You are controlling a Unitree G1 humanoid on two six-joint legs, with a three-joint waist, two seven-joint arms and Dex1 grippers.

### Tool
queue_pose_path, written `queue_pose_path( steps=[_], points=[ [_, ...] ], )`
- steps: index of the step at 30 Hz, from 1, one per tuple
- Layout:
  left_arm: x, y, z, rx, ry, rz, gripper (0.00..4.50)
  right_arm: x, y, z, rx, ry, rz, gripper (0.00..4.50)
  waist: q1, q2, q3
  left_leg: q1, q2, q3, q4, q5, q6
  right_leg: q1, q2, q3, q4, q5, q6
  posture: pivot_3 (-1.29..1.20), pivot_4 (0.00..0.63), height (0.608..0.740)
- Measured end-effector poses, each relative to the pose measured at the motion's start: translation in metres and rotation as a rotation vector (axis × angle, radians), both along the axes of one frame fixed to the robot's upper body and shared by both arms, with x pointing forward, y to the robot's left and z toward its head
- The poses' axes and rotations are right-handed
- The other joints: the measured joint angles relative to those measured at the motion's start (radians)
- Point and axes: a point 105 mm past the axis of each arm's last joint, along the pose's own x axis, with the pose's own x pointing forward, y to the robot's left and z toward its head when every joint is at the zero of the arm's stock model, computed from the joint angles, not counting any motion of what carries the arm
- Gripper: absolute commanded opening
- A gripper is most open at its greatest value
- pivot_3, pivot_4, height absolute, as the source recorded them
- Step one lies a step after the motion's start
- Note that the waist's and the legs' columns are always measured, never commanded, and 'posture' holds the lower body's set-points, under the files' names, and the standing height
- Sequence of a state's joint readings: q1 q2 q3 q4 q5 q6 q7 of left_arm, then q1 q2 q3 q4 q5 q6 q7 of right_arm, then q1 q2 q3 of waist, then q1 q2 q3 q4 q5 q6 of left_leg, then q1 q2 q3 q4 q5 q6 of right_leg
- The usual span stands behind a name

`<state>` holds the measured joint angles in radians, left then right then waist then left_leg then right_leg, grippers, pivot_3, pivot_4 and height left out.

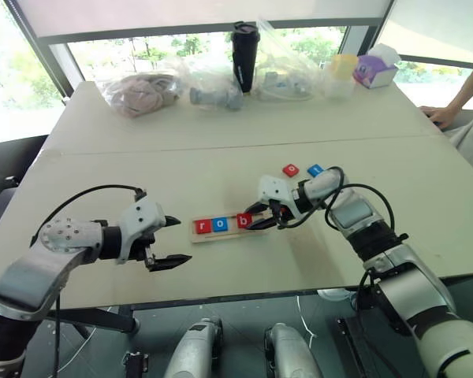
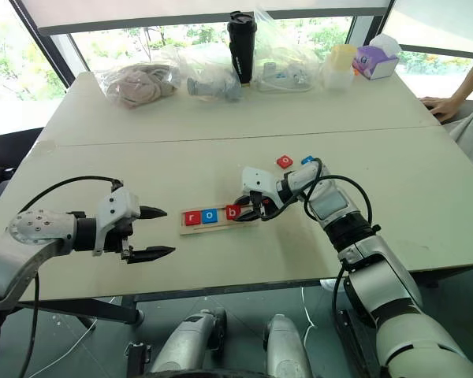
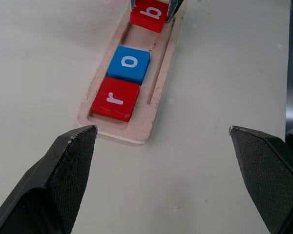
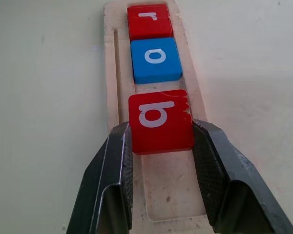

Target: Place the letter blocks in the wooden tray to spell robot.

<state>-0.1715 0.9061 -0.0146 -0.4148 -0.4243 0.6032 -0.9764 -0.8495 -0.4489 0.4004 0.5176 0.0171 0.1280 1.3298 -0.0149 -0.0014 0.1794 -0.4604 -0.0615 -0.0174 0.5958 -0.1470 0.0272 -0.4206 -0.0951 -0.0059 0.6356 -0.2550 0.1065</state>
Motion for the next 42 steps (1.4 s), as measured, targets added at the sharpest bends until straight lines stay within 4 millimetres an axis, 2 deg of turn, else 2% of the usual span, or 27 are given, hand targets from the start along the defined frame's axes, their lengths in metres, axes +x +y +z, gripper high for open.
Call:
queue_pose_path(
  steps=[18, 26, 35, 41, 42],
  points=[
    [0.002, -0.003, -0.003, -0.012, -0.008, 0.012, 4.50, 0.007, 0.015, -0.004, -0.006, -0.001, 0.027, 1.15, -0.001, 0.000, 0.000, 0.000, 0.001, 0.000, -0.001, 0.003, -0.005, -0.003, 0.001, 0.001, 0.011, 0.000, -0.001, 0.00, 0.150, 0.740],
    [0.003, -0.003, -0.004, -0.005, -0.011, 0.018, 4.50, 0.007, 0.026, -0.005, 0.004, 0.020, 0.045, 1.15, -0.003, 0.000, 0.000, 0.001, 0.001, 0.000, -0.001, 0.004, -0.006, -0.004, 0.002, 0.001, 0.012, 0.000, -0.001, 0.00, 0.150, 0.740],
    [0.004, -0.003, -0.005, -0.005, -0.017, 0.024, 4.50, 0.007, 0.030, -0.006, 0.010, 0.036, 0.045, 1.15, -0.003, 0.000, 0.000, 0.001, 0.001, 0.000, -0.001, 0.004, -0.006, -0.005, 0.002, 0.001, 0.012, 0.000, -0.001, 0.00, 0.150, 0.740],
    [0.007, -0.001, -0.007, -0.001, -0.020, 0.044, 4.50, 0.004, 0.033, -0.007, 0.015, 0.060, 0.054, 4.21, -0.003, 0.000, 0.000, 0.001, 0.001, 0.000, -0.001, 0.004, -0.006, -0.005, 0.002, 0.001, 0.012, 0.000, -0.001, 0.00, 0.150, 0.740],
    [0.007, -0.001, -0.007, -0.001, -0.020, 0.046, 4.50, 0.004, 0.033, -0.007, 0.018, 0.063, 0.053, 4.40, -0.003, 0.000, 0.000, 0.001, 0.001, 0.000, -0.001, 0.004, -0.006, -0.005, 0.002, 0.001, 0.013, -0.001, -0.001, 0.00, 0.150, 0.740]
  ],
)
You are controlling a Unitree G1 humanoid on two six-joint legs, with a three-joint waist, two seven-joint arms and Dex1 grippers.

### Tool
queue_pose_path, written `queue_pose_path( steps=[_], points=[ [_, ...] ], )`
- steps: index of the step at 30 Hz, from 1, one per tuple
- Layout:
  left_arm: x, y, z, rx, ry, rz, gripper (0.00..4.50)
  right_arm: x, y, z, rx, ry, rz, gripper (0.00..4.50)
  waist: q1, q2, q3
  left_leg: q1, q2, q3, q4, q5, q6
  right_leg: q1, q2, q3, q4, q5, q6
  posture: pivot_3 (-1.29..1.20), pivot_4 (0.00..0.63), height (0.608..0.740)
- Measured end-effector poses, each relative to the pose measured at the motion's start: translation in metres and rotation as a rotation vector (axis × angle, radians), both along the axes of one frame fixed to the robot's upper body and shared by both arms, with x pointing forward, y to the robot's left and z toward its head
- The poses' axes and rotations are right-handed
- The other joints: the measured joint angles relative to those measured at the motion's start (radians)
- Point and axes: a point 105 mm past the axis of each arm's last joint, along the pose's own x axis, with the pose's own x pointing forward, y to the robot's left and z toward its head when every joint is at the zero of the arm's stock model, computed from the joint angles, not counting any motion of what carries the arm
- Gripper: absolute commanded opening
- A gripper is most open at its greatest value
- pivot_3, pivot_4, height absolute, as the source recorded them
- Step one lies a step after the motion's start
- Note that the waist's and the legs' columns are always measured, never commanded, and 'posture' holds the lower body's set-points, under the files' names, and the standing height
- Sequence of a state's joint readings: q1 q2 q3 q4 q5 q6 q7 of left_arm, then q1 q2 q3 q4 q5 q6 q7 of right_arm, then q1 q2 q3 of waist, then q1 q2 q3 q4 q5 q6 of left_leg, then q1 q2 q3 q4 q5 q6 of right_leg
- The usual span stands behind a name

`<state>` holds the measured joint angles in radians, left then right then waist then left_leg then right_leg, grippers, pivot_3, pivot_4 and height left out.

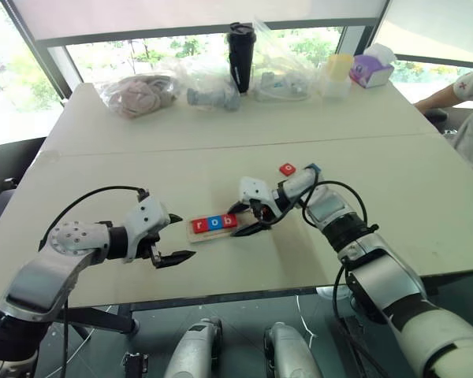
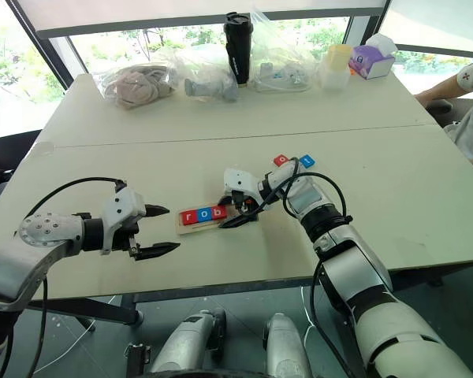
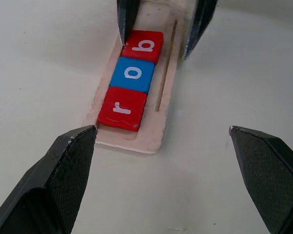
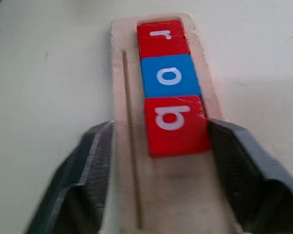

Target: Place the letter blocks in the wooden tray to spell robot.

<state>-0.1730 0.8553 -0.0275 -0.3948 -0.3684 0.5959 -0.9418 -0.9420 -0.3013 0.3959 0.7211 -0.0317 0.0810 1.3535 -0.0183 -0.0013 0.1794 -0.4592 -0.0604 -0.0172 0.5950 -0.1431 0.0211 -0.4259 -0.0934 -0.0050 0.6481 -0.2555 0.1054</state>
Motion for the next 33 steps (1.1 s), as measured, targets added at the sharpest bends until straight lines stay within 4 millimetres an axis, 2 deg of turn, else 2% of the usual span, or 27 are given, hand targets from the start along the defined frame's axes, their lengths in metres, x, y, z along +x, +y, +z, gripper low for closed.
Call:
queue_pose_path(
  steps=[5, 10, 12, 14, 18, 22, 28, 33],
  points=[
    [0.001, -0.001, -0.001, 0.005, -0.009, -0.003, 4.50, 0.003, 0.001, 0.010, 0.043, -0.003, -0.035, 4.40, 0.001, 0.000, 0.000, 0.000, 0.000, 0.000, 0.000, 0.000, 0.000, 0.000, 0.000, 0.000, 0.000, 0.000, 0.000, 0.00, 0.150, 0.740],
    [0.002, -0.002, 0.000, 0.003, -0.014, -0.006, 4.50, 0.006, 0.007, 0.044, 0.157, -0.068, -0.073, 4.40, 0.002, 0.000, 0.000, 0.000, 0.000, 0.000, -0.001, 0.000, 0.000, -0.001, 0.000, 0.000, 0.000, 0.000, 0.000, 0.00, 0.150, 0.740],
    [0.002, -0.002, 0.000, 0.003, -0.014, -0.007, 4.50, 0.003, 0.005, 0.052, 0.183, -0.096, -0.081, 4.40, 0.005, 0.000, 0.000, 0.000, 0.000, 0.000, -0.001, 0.000, 0.000, -0.001, -0.001, 0.000, 0.000, 0.000, 0.000, 0.00, 0.150, 0.740],
    [0.002, -0.001, -0.001, 0.003, -0.010, -0.008, 4.50, -0.001, 0.000, 0.050, 0.182, -0.114, -0.090, 4.40, 0.006, 0.000, 0.000, 0.000, 0.000, 0.000, -0.001, 0.000, 0.000, -0.001, -0.001, 0.000, -0.001, -0.001, -0.001, 0.00, 0.150, 0.740],
    [0.004, 0.000, -0.001, 0.003, -0.007, -0.008, 4.50, -0.006, -0.008, 0.031, 0.135, -0.126, -0.102, 4.40, 0.004, 0.000, 0.000, 0.000, 0.000, 0.000, -0.001, 0.000, 0.000, 0.000, -0.001, 0.000, 0.000, -0.001, -0.002, 0.00, 0.150, 0.740],
    [0.004, -0.002, 0.003, -0.006, -0.009, -0.021, 4.50, -0.008, -0.002, 0.025, 0.116, -0.183, -0.073, 4.40, 0.000, 0.000, 0.000, 0.000, 0.000, 0.000, -0.001, 0.000, 0.000, 0.000, -0.001, 0.000, 0.000, -0.001, -0.002, 0.00, 0.150, 0.740],
    [0.003, 0.002, 0.006, -0.013, 0.011, -0.019, 4.50, 0.000, 0.001, 0.014, 0.104, -0.231, -0.085, 4.40, 0.003, 0.000, 0.000, 0.000, 0.000, 0.000, -0.001, 0.000, 0.000, 0.000, -0.001, 0.000, -0.001, -0.001, -0.002, 0.00, 0.150, 0.740],
    [0.003, 0.003, 0.006, -0.012, 0.009, -0.013, 4.50, 0.011, 0.000, 0.013, 0.093, -0.261, -0.099, 4.40, 0.002, 0.000, 0.000, 0.000, 0.000, 0.000, -0.001, 0.000, 0.000, 0.000, 0.000, 0.000, -0.001, -0.001, -0.001, 0.00, 0.150, 0.740]
  ],
)
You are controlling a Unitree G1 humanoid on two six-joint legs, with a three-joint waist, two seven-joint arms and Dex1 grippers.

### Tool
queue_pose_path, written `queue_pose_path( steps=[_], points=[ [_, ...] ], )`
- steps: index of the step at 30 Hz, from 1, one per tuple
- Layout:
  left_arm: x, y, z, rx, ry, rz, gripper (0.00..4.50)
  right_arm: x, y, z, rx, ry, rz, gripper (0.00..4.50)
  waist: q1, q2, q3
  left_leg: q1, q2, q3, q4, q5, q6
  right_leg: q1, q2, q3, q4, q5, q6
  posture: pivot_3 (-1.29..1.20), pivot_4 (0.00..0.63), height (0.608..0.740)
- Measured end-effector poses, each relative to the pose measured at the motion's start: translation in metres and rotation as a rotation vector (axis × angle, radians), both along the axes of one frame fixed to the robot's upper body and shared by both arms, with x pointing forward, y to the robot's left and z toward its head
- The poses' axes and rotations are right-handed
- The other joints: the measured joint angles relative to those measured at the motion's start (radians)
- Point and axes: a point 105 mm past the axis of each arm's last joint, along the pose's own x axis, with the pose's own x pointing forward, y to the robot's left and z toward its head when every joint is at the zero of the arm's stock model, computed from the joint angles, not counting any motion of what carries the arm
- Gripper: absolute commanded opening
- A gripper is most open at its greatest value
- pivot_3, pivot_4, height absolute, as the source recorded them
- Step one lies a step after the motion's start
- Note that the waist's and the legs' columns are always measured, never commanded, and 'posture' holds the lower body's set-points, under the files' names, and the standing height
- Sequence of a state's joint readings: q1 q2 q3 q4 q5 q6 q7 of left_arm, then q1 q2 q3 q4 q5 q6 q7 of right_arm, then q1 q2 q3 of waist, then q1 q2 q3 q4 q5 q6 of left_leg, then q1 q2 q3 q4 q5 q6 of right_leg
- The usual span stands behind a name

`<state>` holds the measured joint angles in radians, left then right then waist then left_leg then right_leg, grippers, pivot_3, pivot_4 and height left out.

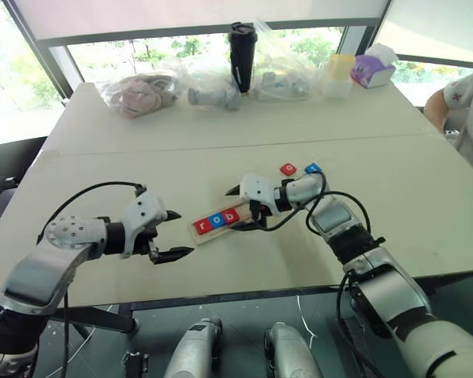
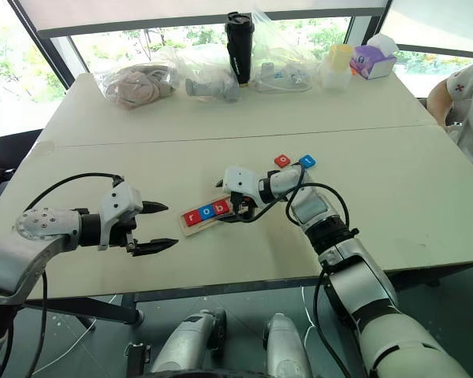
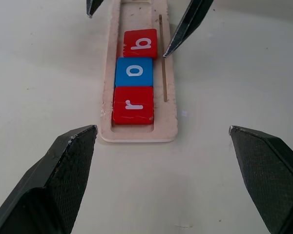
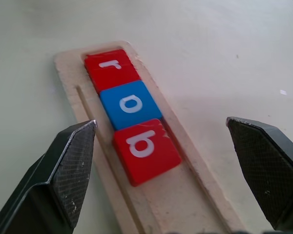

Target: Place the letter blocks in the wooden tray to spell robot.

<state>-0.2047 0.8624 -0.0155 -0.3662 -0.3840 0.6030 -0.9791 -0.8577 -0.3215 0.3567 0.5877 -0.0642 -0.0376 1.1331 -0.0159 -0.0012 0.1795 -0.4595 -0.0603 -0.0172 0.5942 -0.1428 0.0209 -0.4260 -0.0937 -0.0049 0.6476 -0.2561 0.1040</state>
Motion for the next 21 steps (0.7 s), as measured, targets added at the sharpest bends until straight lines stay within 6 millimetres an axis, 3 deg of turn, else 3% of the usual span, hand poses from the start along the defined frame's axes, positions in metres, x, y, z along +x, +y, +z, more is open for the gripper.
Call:
queue_pose_path(
  steps=[8, 14, 17, 21],
  points=[
    [0.001, 0.001, 0.000, 0.002, -0.004, 0.015, 4.50, 0.011, -0.006, -0.004, -0.033, -0.035, -0.016, 4.40, -0.001, 0.000, 0.000, 0.000, 0.000, 0.000, 0.000, 0.000, 0.000, 0.001, 0.000, 0.000, 0.000, 0.000, 0.000, 0.00, 0.150, 0.740],
    [0.001, 0.001, 0.000, 0.002, -0.008, 0.021, 4.50, 0.008, 0.003, -0.003, -0.005, -0.024, 0.013, 4.40, -0.002, 0.000, 0.000, 0.000, 0.000, 0.000, 0.000, 0.000, 0.000, 0.001, 0.001, 0.000, 0.000, 0.000, 0.001, 0.00, 0.150, 0.740],
    [0.001, 0.000, 0.000, 0.002, -0.010, 0.019, 4.50, 0.003, 0.009, 0.014, 0.066, -0.007, 0.037, 4.40, -0.001, 0.000, 0.000, 0.000, 0.000, 0.000, 0.000, 0.000, 0.000, 0.001, 0.001, 0.000, 0.000, 0.001, 0.001, 0.00, 0.150, 0.740],
    [-0.002, -0.004, 0.004, -0.022, -0.002, 0.005, 4.50, 0.002, 0.004, 0.066, 0.303, 0.031, -0.017, 4.40, 0.003, 0.000, 0.000, 0.000, 0.000, 0.000, 0.000, 0.000, 0.000, 0.000, 0.000, 0.000, 0.000, 0.000, 0.000, 0.00, 0.150, 0.740]
  ],
)
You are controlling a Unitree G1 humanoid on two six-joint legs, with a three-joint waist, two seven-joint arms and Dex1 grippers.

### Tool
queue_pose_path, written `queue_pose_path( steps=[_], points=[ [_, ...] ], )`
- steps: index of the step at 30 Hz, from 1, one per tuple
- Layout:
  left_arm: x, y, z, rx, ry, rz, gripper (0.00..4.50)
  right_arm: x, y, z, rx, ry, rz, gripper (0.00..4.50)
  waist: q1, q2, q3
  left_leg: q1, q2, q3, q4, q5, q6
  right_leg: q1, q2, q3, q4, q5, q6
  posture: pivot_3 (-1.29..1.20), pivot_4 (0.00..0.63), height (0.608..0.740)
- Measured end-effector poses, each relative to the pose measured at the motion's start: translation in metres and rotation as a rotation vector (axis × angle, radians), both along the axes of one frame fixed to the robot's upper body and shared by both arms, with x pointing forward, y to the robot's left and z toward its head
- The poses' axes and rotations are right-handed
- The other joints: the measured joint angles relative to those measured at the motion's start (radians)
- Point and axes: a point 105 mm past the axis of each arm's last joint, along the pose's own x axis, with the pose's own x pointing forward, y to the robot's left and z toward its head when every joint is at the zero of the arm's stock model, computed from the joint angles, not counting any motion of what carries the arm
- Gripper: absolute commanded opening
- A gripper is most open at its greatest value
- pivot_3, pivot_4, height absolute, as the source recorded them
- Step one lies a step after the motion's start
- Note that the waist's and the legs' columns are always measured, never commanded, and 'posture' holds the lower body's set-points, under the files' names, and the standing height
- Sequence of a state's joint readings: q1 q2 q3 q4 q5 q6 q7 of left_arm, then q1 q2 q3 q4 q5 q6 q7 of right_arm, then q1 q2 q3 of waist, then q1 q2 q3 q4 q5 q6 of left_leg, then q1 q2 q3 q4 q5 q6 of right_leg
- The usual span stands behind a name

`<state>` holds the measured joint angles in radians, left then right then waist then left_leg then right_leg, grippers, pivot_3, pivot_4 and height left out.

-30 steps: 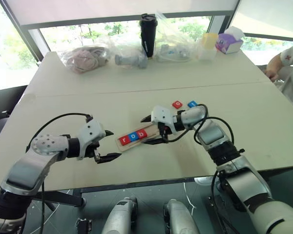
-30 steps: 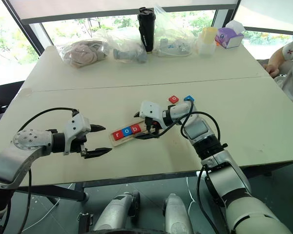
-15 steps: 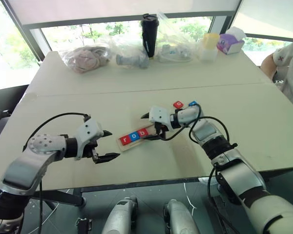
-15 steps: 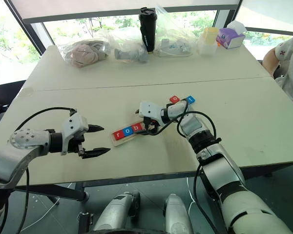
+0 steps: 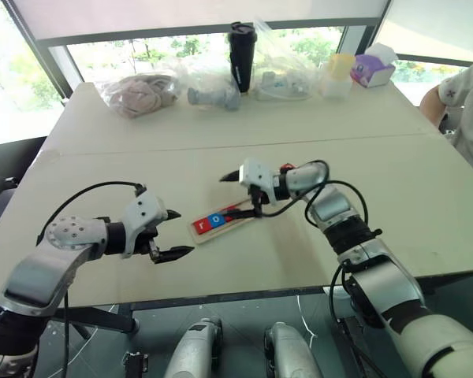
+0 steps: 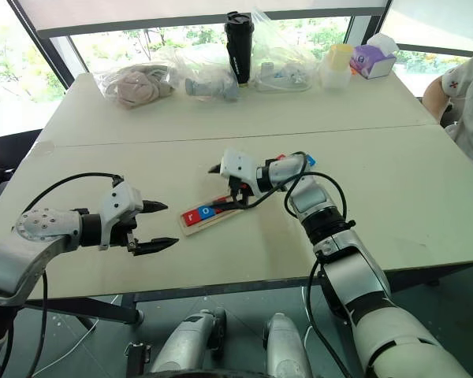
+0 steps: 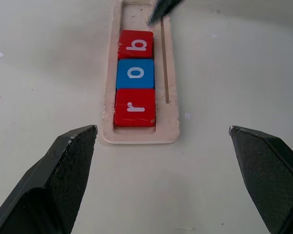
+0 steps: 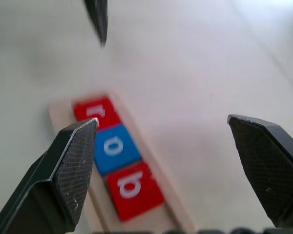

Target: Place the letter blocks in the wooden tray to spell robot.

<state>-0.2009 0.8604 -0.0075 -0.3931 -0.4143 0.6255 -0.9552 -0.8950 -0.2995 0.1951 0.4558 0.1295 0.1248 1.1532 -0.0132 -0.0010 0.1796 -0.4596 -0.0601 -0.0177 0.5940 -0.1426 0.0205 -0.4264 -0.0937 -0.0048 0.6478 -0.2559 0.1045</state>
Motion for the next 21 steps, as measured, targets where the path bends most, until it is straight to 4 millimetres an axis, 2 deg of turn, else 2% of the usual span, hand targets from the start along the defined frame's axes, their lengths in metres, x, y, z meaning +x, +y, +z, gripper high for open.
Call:
queue_pose_path(
  steps=[2, 4, 7, 9, 13, 16, 21],
  points=[
    [-0.001, -0.003, 0.008, -0.053, 0.001, 0.000, 4.50, 0.007, -0.014, 0.027, 0.127, 0.013, -0.098, 4.40, 0.002, 0.000, 0.000, 0.000, 0.000, 0.000, 0.000, 0.000, 0.000, 0.000, 0.000, 0.000, 0.000, 0.000, -0.001, 0.00, 0.150, 0.740],
    [0.004, -0.008, 0.026, -0.135, -0.028, 0.006, 4.50, 0.028, -0.044, 0.050, 0.257, 0.017, -0.322, 4.40, 0.008, 0.000, 0.000, 0.000, 0.000, -0.001, 0.000, 0.000, 0.000, 0.000, -0.001, -0.001, 0.000, -0.001, -0.001, 0.00, 0.150, 0.740],
    [0.012, -0.009, 0.049, -0.205, -0.092, 0.024, 4.50, 0.049, -0.088, 0.056, 0.303, 0.022, -0.601, 4.40, 0.006, 0.000, 0.000, 0.000, 0.000, 0.000, 0.000, 0.000, 0.000, 0.000, -0.001, 0.000, -0.001, -0.001, -0.002, 0.00, 0.150, 0.740],
    [0.016, -0.009, 0.054, -0.231, -0.103, 0.036, 4.50, 0.054, -0.106, 0.044, 0.281, 0.036, -0.702, 4.40, 0.001, 0.000, 0.000, 0.000, 0.000, 0.001, -0.001, 0.000, 0.000, 0.003, -0.001, 0.000, -0.001, 0.000, -0.002, 0.00, 0.150, 0.740],
    [0.023, -0.018, 0.052, -0.257, -0.083, 0.014, 4.50, 0.065, -0.126, -0.020, 0.163, 0.189, -0.855, 4.40, -0.007, 0.000, 0.000, 0.000, 0.001, 0.006, -0.002, 0.002, 0.003, 0.002, 0.001, 0.002, 0.000, 0.001, 0.000, 0.00, 0.150, 0.740],
    [0.028, -0.027, 0.051, -0.276, -0.080, -0.010, 4.50, 0.074, -0.133, -0.051, 0.095, 0.246, -0.947, 4.40, -0.007, 0.000, 0.000, 0.000, 0.001, 0.006, -0.001, 0.002, 0.003, 0.002, 0.001, 0.002, 0.000, 0.001, 0.000, 0.00, 0.150, 0.740],
    [0.036, -0.027, 0.047, -0.250, -0.084, -0.002, 4.50, 0.085, -0.128, -0.050, 0.063, 0.206, -0.951, 4.40, -0.006, 0.000, 0.000, 0.000, 0.001, 0.007, 0.000, 0.002, 0.003, 0.002, 0.004, 0.002, 0.000, 0.001, 0.001, 0.00, 0.150, 0.740]
  ],
)
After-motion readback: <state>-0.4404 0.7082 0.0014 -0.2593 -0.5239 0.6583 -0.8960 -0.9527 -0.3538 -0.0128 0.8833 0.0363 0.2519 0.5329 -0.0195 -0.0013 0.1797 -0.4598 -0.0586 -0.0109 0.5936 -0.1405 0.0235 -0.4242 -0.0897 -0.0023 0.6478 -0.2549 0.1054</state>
